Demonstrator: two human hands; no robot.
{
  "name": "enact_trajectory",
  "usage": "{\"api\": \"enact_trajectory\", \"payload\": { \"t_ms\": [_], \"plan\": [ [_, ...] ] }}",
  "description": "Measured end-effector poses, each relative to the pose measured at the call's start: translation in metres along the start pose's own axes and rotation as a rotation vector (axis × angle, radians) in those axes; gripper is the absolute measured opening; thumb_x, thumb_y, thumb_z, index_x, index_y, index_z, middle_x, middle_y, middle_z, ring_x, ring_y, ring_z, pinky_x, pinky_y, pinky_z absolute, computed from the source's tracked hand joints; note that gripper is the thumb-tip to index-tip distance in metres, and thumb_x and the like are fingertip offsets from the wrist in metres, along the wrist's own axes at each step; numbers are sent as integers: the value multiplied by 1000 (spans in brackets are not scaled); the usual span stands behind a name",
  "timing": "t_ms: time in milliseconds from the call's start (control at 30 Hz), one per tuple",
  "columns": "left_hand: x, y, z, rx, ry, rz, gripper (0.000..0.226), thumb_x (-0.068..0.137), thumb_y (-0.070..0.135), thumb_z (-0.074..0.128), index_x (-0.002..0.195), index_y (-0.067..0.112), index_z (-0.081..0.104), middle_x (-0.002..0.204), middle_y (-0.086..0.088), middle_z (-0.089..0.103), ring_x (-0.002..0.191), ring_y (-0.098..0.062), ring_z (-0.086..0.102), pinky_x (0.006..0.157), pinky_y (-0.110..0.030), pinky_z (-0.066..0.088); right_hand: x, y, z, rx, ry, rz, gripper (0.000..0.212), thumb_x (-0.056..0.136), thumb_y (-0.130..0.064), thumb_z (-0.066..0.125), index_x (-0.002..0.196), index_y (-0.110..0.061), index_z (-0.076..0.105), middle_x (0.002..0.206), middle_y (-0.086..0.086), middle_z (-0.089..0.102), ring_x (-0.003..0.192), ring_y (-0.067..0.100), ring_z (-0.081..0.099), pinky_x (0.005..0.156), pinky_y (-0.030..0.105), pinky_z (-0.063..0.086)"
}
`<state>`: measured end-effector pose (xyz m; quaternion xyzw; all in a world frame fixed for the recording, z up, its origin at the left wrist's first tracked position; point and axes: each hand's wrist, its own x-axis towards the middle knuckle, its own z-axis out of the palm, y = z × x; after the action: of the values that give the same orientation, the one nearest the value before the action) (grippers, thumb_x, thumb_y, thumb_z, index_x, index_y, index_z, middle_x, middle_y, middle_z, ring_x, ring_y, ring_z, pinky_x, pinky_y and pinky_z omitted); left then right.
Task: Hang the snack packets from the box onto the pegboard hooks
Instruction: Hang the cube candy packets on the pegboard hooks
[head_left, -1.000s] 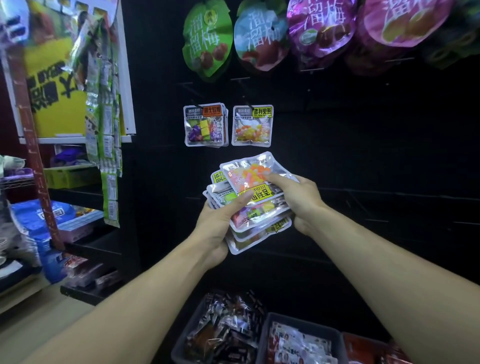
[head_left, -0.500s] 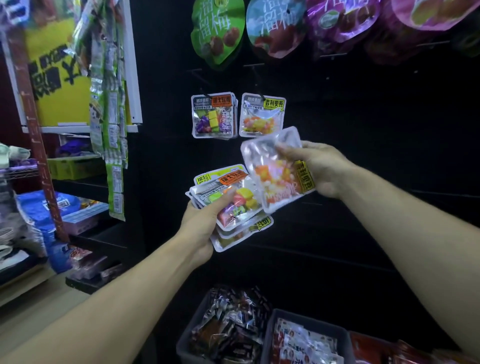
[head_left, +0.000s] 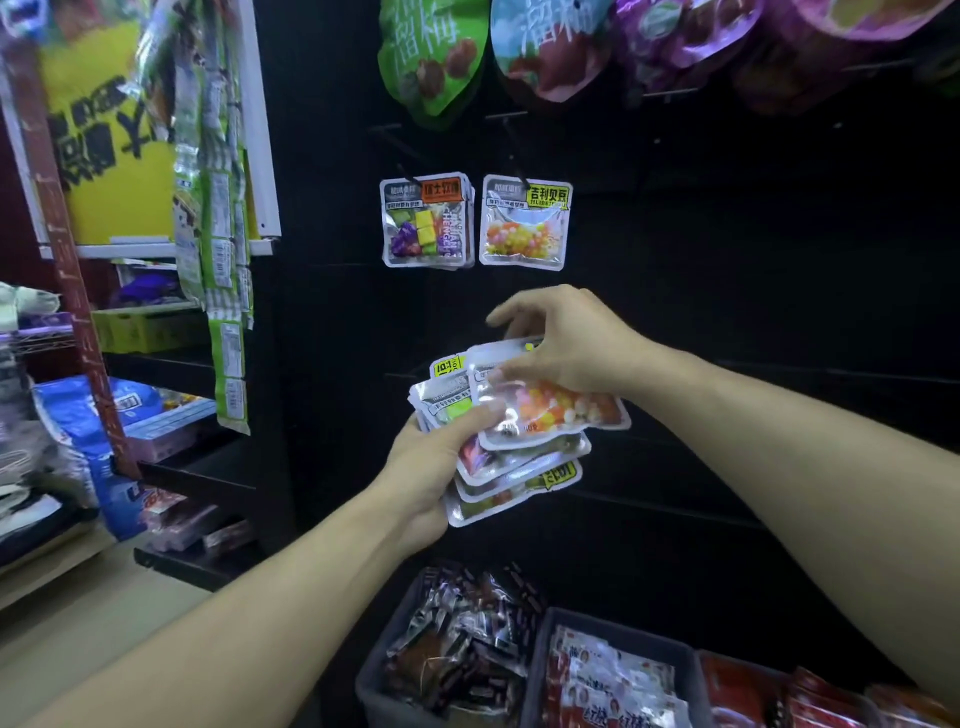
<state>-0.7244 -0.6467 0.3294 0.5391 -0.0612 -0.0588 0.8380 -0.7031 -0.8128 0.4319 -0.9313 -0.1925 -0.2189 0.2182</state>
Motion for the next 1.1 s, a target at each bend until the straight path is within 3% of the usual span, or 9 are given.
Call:
{"api": "enact_trajectory", "payload": {
  "t_ms": [133,233,333,467,600,667,767,867,1100],
  "plan": [
    [9,3,3,-58,104,54,52,83,13,89,130,13,68,110,-14,82,95,-38,81,79,-61,65,0,17,3,368,183,382,79,74,-60,86,136,-19,60,123,-5,66,111,15,65,96,33,53],
    [12,10,5,-58,106,88,61,77,18,93,132,14,66,112,-14,82,98,-39,80,85,-65,63,0,22,-1,703,-2,600,40,83,-34,87,109,-7,73,94,7,81,82,21,79,75,33,64],
    [13,17,2,-20,87,100,68,69,26,93,130,12,69,113,-15,81,101,-39,80,89,-65,62,11,21,-5,838,174,562,19,88,-18,83,99,-4,75,87,11,81,70,24,79,64,35,66],
    [20,26,-6,-46,181,98,80,71,18,97,138,14,54,113,-17,81,94,-41,81,76,-65,64,46,17,-16,799,512,432,14,91,-23,82,88,-12,73,92,15,80,72,30,76,67,46,65],
    [21,35,-6,-57,219,116,80,70,16,98,135,17,52,110,-16,81,89,-40,81,75,-68,63,90,11,-20,874,584,426,9,98,-24,73,97,-15,72,86,4,73,71,20,67,57,24,57],
    [22,38,-6,-65,219,134,75,71,14,96,131,19,52,109,-14,81,86,-38,82,74,-65,64,110,7,-21,886,607,411,17,102,-28,67,110,-14,72,89,-1,72,70,14,65,63,20,56],
    [28,44,-5,-67,215,179,69,71,11,96,124,20,54,107,-10,80,82,-33,82,68,-57,66,130,0,-23,874,662,409,18,104,-27,62,93,-15,69,76,2,63,40,6,55,41,13,41],
    [32,50,-5,-43,194,217,71,65,13,98,120,23,55,104,-8,82,83,-34,82,75,-61,66,141,-2,-22,837,724,415,19,105,-24,61,92,-11,67,73,1,58,23,0,44,29,12,31],
    [36,45,-11,-8,194,231,84,44,24,97,118,26,58,104,-8,82,87,-37,82,82,-65,64,153,6,-16,801,828,437,20,104,-22,59,91,-11,70,87,3,69,53,13,56,31,13,35]
  ]
}}
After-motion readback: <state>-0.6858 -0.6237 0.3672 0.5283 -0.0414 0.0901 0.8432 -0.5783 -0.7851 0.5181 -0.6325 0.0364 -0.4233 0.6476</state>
